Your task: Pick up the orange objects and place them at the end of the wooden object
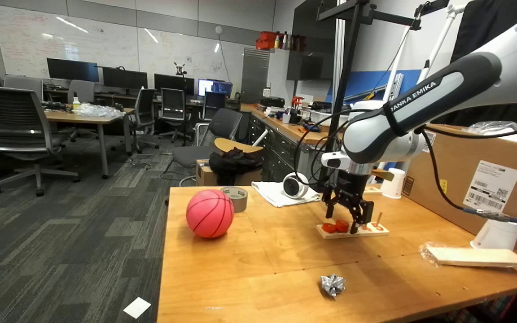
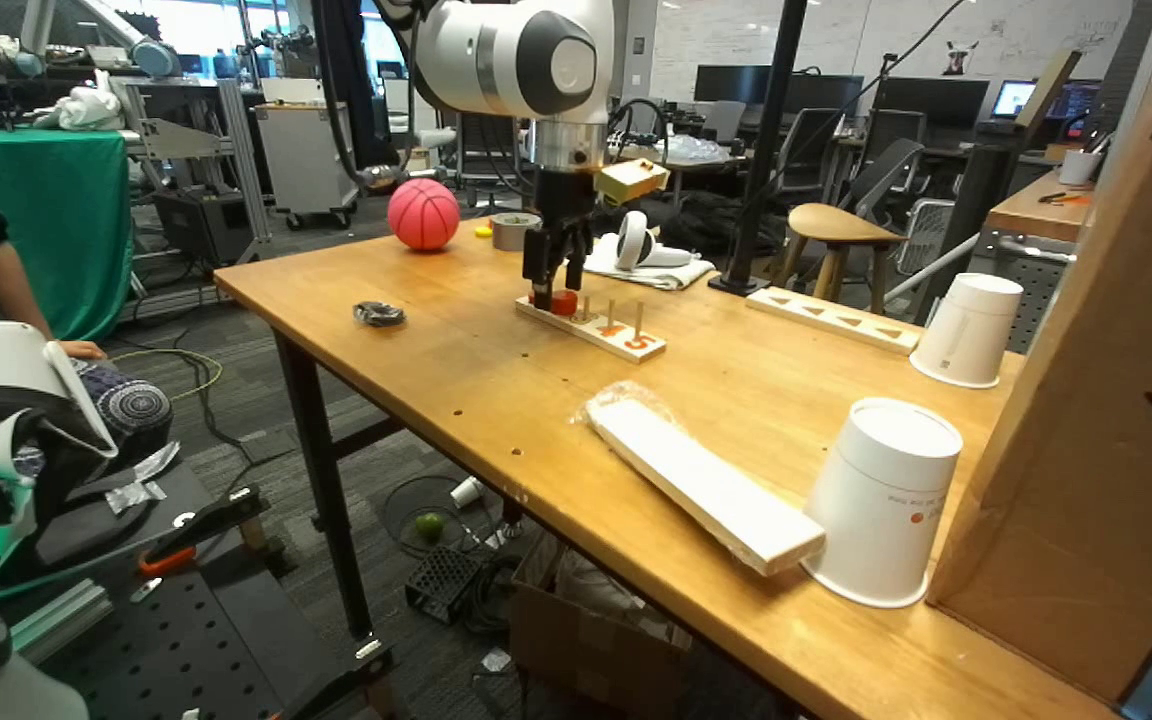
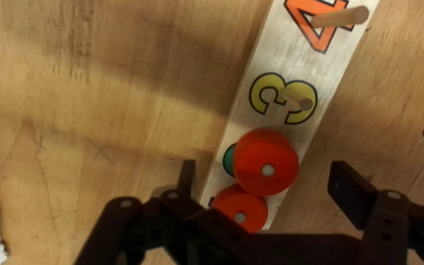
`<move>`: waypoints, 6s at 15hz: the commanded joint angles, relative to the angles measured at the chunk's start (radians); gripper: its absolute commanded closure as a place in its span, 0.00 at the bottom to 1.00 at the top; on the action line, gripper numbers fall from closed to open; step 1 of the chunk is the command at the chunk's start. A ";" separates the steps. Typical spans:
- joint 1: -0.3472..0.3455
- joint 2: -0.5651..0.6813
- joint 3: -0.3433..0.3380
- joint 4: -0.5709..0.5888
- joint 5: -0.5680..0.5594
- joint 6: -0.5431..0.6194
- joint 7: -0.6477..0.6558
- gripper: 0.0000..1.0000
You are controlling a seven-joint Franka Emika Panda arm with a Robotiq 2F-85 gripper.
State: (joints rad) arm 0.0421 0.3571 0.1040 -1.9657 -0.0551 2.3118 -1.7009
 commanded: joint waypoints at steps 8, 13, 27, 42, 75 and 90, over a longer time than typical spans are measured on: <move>-0.011 -0.006 0.026 -0.002 0.006 0.002 -0.003 0.82; -0.009 -0.007 0.027 0.005 -0.003 -0.004 -0.002 0.82; -0.046 -0.090 -0.040 0.045 -0.052 -0.029 0.016 0.83; -0.087 -0.085 -0.093 0.040 -0.074 -0.064 0.074 0.83; -0.097 -0.098 -0.076 -0.052 -0.026 -0.058 0.080 0.83; -0.041 -0.113 0.061 -0.056 0.082 0.122 -0.006 0.00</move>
State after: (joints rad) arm -0.0214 0.2455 0.1240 -2.0126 -0.0212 2.3978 -1.6521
